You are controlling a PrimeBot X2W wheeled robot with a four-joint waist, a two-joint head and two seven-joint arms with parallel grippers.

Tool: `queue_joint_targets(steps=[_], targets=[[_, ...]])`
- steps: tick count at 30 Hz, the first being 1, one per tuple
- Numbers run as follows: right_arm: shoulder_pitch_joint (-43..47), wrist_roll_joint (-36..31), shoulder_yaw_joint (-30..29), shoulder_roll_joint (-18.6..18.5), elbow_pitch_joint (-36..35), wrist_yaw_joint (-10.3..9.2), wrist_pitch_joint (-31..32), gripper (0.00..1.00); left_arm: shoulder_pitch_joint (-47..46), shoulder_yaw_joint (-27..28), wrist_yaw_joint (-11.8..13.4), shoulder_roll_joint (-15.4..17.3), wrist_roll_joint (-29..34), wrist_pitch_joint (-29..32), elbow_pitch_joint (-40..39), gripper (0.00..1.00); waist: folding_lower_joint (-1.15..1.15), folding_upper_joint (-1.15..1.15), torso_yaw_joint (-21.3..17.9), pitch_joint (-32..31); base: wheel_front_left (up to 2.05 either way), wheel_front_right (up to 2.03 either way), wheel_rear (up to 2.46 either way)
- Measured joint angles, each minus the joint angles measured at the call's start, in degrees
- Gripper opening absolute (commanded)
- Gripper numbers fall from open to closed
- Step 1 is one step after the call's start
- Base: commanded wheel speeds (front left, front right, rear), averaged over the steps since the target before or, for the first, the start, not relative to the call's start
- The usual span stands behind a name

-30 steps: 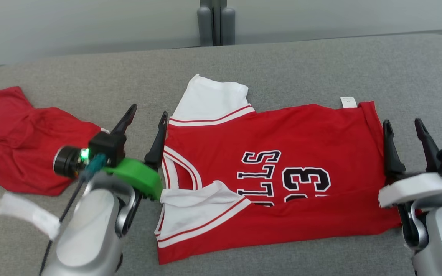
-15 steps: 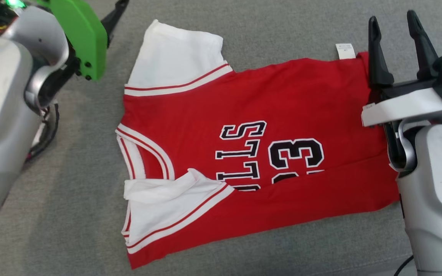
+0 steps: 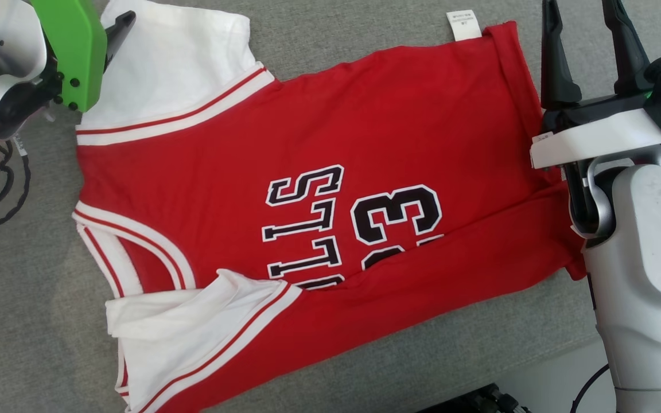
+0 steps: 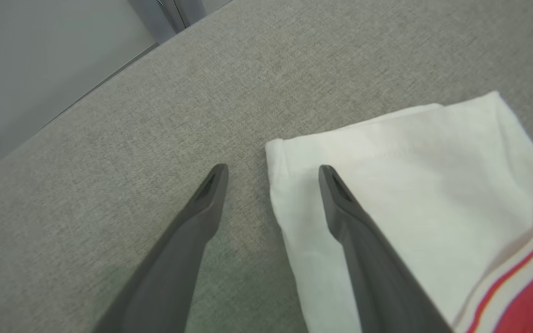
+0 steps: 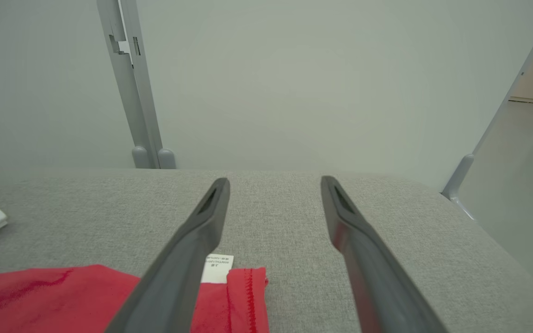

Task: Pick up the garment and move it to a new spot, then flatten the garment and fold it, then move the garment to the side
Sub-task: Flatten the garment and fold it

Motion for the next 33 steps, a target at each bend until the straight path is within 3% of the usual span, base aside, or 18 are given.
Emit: queue_joint_targets(steps=[11, 12, 13, 20, 26, 33], targets=[[0.5, 0.7, -1.3, -0.5, 1.9, 0.00, -0.9, 1.00, -3.3, -5.6, 0.0, 0.3, -2.5, -0.5, 4.0, 1.00, -0.01, 0.00, -2.6, 1.9, 0.00, 0.00, 0.00], [0.5, 0.7, -1.4, -0.6, 2.2, 0.00, -0.9, 1.00, -3.4, -6.4, 0.1, 0.3, -3.4, 0.1, 3.5, 0.18, -0.01, 0.00, -2.5, 1.7, 0.00, 0.00, 0.00], [0.5, 0.7, -1.6, -0.8, 2.4, -0.01, -0.9, 1.00, -3.5, -7.3, 0.1, 0.3, -3.9, 0.5, 3.1, 0.00, -0.01, 0.00, -2.3, 1.5, 0.00, 0.00, 0.00], [0.2, 0.8, -1.6, -3.0, 3.7, 0.00, 0.3, 1.00, -2.8, -11.5, 0.0, -0.2, -6.9, -4.2, 0.9, 0.00, -0.01, 0.00, -0.2, -0.5, 0.00, 0.00, 0.00], [0.2, 2.5, 1.4, -7.6, 5.7, 0.00, 4.9, 1.00, -1.9, -11.3, 0.0, -3.0, -6.6, -16.7, 3.3, 0.00, 0.00, 0.00, 2.9, -3.9, 0.00, 0.00, 0.00], [0.5, 6.3, 4.9, -13.9, 7.8, 0.00, 11.1, 1.00, 2.9, -11.0, -0.1, -6.5, -9.5, -26.1, 1.3, 0.00, -0.01, 0.00, 7.6, -8.4, 0.00, 0.00, 0.00]])
